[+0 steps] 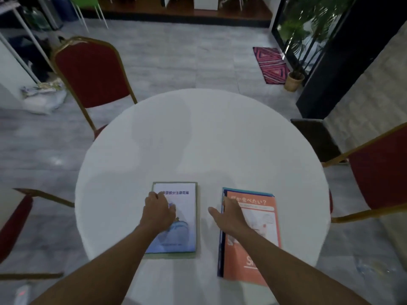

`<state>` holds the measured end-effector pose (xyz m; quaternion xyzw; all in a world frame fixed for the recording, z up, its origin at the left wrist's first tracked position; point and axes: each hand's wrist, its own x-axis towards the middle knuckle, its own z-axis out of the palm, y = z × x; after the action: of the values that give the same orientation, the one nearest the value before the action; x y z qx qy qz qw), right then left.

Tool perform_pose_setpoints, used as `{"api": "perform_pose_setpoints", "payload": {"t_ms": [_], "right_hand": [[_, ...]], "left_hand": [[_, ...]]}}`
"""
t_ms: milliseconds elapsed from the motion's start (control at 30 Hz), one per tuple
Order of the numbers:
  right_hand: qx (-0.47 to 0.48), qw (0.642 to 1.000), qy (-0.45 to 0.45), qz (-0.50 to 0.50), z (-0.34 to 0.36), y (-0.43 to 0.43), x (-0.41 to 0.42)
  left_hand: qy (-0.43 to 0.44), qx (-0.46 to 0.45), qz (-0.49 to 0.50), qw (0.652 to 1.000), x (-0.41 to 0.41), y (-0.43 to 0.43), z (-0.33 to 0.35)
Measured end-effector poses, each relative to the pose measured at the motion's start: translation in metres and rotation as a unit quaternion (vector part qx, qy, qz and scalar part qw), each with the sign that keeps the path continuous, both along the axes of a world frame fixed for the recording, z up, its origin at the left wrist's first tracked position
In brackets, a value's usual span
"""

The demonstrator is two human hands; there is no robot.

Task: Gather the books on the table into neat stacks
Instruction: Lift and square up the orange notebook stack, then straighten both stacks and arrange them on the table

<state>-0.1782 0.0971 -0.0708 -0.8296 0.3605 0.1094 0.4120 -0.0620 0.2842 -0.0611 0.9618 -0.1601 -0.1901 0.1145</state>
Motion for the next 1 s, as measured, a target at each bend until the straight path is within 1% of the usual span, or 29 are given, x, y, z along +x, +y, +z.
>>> {"api": "perform_pose_setpoints", "payload": {"t_ms": [133,200,267,333,433,467,633,667,733,800,867,900,1000], "right_hand": [[0.040,0.999,0.035,0.006,-0.010,0.032,0.019],[0.059,0.997,0.054,0.005,-0.018,0.045,0.026],[0.069,0.996,0.053,-0.010,-0.024,0.056,0.031],[0.087,0.994,0.044,-0.042,-0.030,0.066,0.036],[0.115,0.988,0.039,-0.092,-0.034,0.070,0.042],[0.135,0.985,0.038,-0.104,-0.036,0.069,0.044],[0.214,0.964,0.010,-0.156,-0.040,0.061,0.044],[0.228,0.960,-0.002,-0.162,-0.040,0.061,0.043],[0.249,0.953,-0.034,-0.170,-0.034,0.061,0.043],[0.262,0.946,-0.081,-0.173,-0.024,0.060,0.046],[0.249,0.945,-0.137,-0.162,-0.013,0.059,0.052],[0.236,0.945,-0.168,-0.153,-0.006,0.060,0.056],[0.184,0.938,-0.260,-0.136,0.007,0.059,0.062]], "left_hand": [[0.041,0.035,0.044,0.998,0.016,0.034,-0.016],[0.091,0.049,0.062,0.993,0.021,0.044,-0.025],[0.158,0.032,0.086,0.983,0.023,0.048,-0.032],[0.211,-0.019,0.124,0.969,0.025,0.047,-0.037],[0.275,-0.131,0.241,0.921,0.029,0.048,-0.036],[0.286,-0.159,0.262,0.908,0.032,0.049,-0.035],[0.347,-0.276,0.276,0.853,0.040,0.047,-0.035],[0.348,-0.298,0.274,0.846,0.042,0.046,-0.033],[0.333,-0.332,0.261,0.843,0.044,0.043,-0.025],[0.294,-0.353,0.222,0.860,0.048,0.039,-0.018],[0.233,-0.372,0.161,0.884,0.053,0.034,-0.004],[0.206,-0.384,0.131,0.891,0.055,0.031,0.004],[0.133,-0.423,0.027,0.896,0.061,0.027,0.018]]}}
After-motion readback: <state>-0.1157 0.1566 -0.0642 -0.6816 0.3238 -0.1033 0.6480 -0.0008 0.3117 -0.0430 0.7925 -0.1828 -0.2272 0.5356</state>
